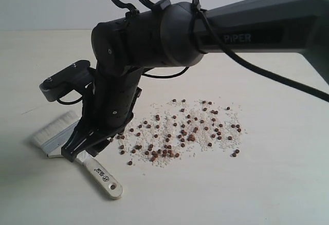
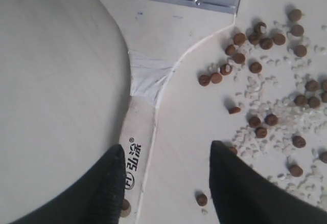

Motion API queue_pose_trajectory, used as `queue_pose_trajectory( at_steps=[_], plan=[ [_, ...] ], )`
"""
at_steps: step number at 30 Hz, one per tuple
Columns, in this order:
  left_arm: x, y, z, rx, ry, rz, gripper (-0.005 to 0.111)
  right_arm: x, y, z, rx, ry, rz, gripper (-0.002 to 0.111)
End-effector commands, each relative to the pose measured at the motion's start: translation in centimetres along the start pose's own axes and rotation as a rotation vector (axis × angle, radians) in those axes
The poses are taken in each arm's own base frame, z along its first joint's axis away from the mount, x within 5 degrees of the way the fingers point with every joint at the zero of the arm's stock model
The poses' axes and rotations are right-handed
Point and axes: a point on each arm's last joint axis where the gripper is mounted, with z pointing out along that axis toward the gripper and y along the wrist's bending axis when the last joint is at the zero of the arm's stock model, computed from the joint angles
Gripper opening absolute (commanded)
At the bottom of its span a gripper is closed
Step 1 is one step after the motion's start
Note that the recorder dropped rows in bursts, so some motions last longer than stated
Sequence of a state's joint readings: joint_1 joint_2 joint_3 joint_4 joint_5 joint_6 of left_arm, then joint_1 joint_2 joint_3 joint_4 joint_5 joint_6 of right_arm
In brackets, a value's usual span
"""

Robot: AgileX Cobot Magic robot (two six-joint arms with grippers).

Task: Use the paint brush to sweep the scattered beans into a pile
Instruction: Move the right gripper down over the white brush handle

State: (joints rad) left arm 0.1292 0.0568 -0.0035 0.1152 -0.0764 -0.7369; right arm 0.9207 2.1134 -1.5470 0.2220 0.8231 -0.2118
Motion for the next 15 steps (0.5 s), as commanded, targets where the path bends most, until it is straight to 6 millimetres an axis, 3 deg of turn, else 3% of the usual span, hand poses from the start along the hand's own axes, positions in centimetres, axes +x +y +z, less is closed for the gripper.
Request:
queue_pose_trajectory(
  at_steps=[1, 9, 15],
  plan=[
    [0.1, 0.1, 0.0, -0.003, 0.002, 0.009, 0.0, -0.2, 0.1, 0.4, -0.005, -0.003, -0.009, 0.054],
    [0.1, 0.1, 0.0, -0.003, 0.002, 0.009, 0.0, -0.1, -0.2, 2.0, 0.0, -0.003, 0.007, 0.055],
    [0.1, 0.1, 0.0, -0.003, 0.002, 0.009, 0.0, -0.3, -0.2, 2.0, -0.002, 0.002, 0.012, 0.055]
  ],
)
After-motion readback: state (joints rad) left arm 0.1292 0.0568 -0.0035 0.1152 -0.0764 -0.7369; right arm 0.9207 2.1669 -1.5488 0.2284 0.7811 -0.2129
